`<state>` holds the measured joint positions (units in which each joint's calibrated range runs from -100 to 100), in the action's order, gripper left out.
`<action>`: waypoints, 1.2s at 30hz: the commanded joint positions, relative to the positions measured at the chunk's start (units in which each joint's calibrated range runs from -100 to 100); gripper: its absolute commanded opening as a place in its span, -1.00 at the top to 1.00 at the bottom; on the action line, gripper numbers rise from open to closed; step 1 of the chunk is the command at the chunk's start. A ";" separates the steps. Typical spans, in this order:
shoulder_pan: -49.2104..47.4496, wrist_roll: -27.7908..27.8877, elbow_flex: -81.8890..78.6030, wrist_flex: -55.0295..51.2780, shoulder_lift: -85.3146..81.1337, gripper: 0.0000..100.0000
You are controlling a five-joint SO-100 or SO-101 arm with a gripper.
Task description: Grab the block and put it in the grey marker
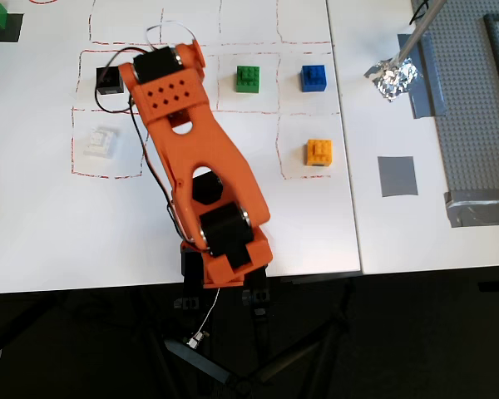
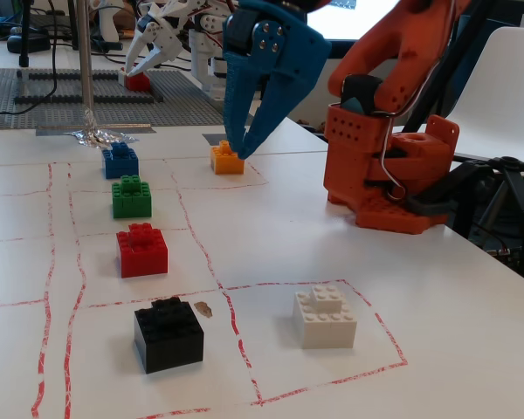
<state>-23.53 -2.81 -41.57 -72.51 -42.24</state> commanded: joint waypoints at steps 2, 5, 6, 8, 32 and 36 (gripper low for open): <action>-2.10 -2.15 15.19 -3.74 8.34 0.94; -2.72 -3.32 22.53 -5.94 15.66 0.88; -2.72 -3.57 24.43 -6.51 17.99 0.84; -2.54 -4.30 27.61 -7.25 21.95 0.74; 6.11 -5.67 37.76 -3.49 44.18 0.35; 6.55 -5.57 39.30 -3.00 46.51 0.35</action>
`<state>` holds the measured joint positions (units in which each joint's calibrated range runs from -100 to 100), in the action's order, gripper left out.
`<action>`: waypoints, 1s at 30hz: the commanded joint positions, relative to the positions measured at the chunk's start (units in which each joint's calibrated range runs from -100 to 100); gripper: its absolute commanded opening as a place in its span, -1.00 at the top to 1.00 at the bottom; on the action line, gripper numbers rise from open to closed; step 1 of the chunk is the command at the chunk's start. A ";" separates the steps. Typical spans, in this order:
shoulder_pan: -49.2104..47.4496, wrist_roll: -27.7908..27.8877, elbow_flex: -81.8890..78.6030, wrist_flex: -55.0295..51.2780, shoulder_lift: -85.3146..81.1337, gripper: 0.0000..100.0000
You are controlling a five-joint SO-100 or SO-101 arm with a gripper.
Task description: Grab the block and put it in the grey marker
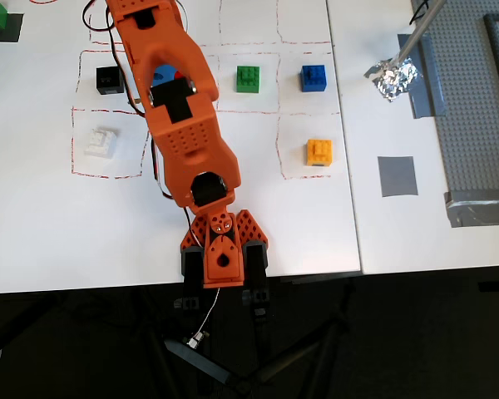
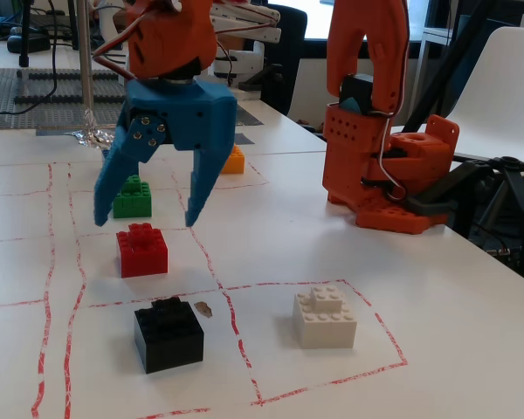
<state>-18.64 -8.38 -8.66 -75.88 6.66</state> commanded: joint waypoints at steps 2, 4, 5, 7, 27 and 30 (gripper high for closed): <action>2.19 0.20 6.48 1.35 -1.53 0.36; 2.81 0.49 6.48 2.41 -0.76 0.36; 3.07 0.63 6.48 2.82 -0.50 0.37; 3.51 0.88 6.66 3.48 0.10 0.37; 3.60 2.00 2.58 9.11 1.74 0.74; 3.69 2.05 0.50 10.99 0.28 0.85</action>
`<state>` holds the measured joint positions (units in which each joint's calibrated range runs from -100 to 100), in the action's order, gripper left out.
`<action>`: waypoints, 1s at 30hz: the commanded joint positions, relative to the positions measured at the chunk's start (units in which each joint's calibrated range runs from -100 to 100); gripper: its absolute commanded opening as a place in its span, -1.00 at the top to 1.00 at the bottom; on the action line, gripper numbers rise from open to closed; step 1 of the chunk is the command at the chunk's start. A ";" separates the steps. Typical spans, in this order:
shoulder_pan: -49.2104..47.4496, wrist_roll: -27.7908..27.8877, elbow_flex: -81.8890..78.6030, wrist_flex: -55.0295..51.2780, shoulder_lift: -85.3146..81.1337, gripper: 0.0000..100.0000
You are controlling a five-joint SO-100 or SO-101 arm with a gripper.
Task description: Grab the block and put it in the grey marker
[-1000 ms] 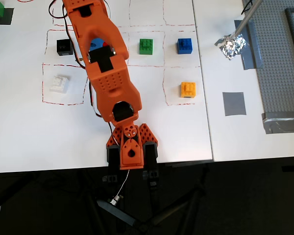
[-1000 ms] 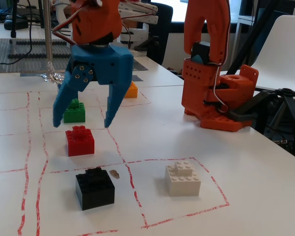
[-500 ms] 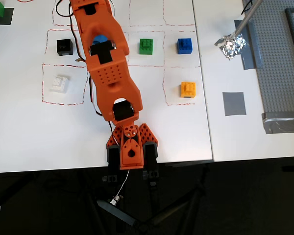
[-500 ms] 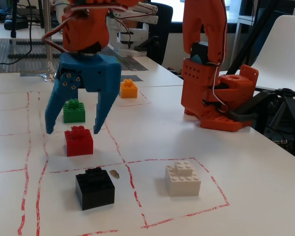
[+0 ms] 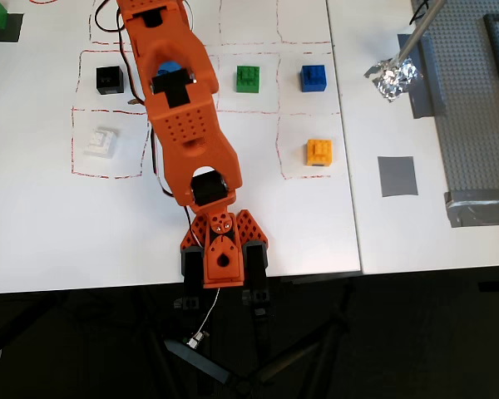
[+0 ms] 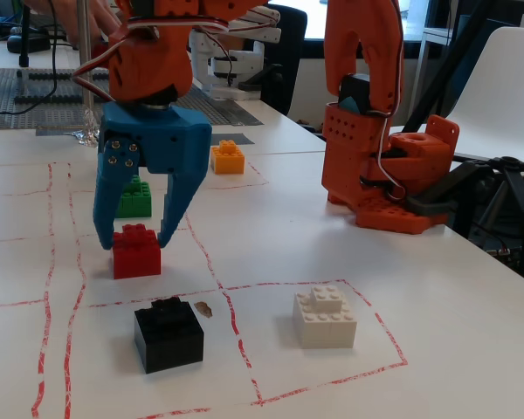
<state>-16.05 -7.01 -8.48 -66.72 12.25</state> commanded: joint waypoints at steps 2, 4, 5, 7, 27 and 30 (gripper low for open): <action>1.10 0.78 -0.50 2.15 -6.00 0.93; 1.01 1.03 -1.59 2.56 -6.52 0.98; 0.92 1.07 -2.22 2.88 -7.03 1.00; 0.92 1.07 -3.22 3.21 -7.98 1.00; 6.39 7.67 0.50 -14.59 -28.75 1.00; 9.92 11.18 0.59 -19.32 -33.40 1.00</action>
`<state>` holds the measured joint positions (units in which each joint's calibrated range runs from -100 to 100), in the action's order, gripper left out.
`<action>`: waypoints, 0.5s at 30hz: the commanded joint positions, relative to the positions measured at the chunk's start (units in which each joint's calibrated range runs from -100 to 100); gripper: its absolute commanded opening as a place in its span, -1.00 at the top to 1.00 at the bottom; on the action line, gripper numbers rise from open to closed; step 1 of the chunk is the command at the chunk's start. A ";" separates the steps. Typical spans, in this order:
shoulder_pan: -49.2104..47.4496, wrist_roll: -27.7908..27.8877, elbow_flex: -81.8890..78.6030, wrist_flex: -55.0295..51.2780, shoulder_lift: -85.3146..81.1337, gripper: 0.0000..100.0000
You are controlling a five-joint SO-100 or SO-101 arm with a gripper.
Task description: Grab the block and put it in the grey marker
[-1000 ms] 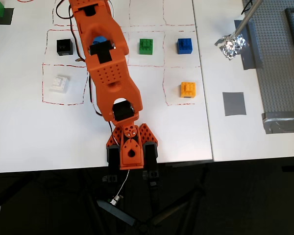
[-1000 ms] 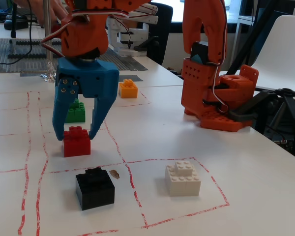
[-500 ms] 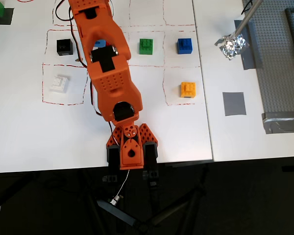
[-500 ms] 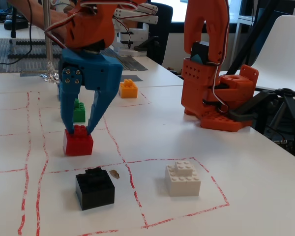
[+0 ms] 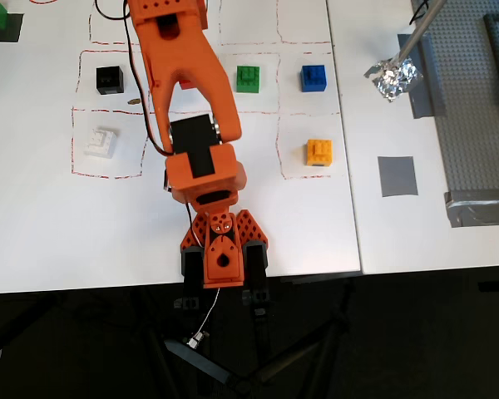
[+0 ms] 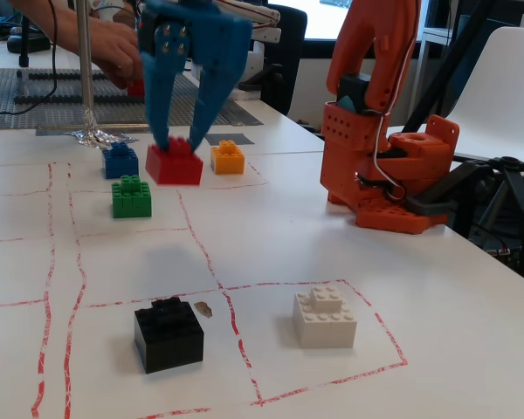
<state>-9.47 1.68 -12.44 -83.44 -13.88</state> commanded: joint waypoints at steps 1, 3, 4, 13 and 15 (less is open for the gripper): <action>4.84 3.71 4.56 -4.31 -8.65 1.00; 8.72 6.30 4.19 -7.91 -11.15 1.00; 11.02 7.81 3.65 -9.38 -12.36 1.00; 42.42 23.15 -5.42 -10.76 -18.91 1.00; 49.39 26.13 -5.96 -9.78 -18.13 1.00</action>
<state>33.40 24.79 -20.02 -93.57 -28.32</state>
